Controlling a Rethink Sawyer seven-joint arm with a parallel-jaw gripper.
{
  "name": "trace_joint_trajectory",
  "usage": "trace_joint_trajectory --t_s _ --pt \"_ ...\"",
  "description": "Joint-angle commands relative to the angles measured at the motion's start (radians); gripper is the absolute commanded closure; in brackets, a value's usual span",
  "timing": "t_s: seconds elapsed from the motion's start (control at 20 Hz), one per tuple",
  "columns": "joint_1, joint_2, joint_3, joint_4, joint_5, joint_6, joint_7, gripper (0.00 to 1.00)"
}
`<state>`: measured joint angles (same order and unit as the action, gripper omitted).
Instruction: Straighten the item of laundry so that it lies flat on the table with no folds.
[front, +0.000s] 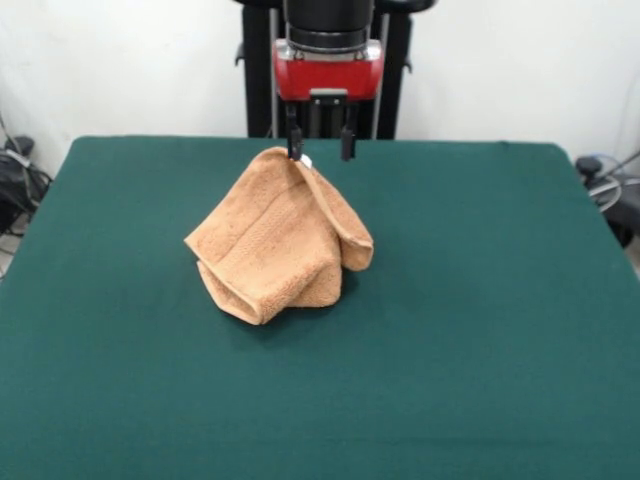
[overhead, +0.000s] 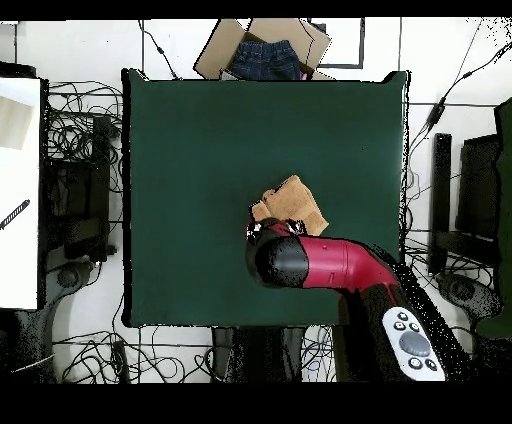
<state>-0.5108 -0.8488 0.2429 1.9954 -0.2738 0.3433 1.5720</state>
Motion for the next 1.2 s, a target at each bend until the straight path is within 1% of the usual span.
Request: trace_joint_trajectory --t_s 0.05,0.25,0.5,0.75,0.9,1.05,1.2 --pt "-0.055 0.097 0.113 -0.040 -0.053 0.049 -0.052 0.00" --pt "-0.099 0.146 0.138 -0.046 -0.078 0.027 -0.070 0.00" --pt "-0.129 0.220 0.156 -0.060 -0.109 -0.010 -0.057 0.00" --pt "-0.150 0.245 0.175 -0.071 -0.130 0.001 -0.055 0.00" --pt "-0.141 0.261 0.169 -0.074 -0.151 -0.027 -0.032 0.00" --pt "-0.125 0.281 0.150 -0.072 -0.184 -0.085 0.007 0.00" --pt "-0.101 0.274 0.132 -0.073 -0.200 -0.097 0.031 0.00"
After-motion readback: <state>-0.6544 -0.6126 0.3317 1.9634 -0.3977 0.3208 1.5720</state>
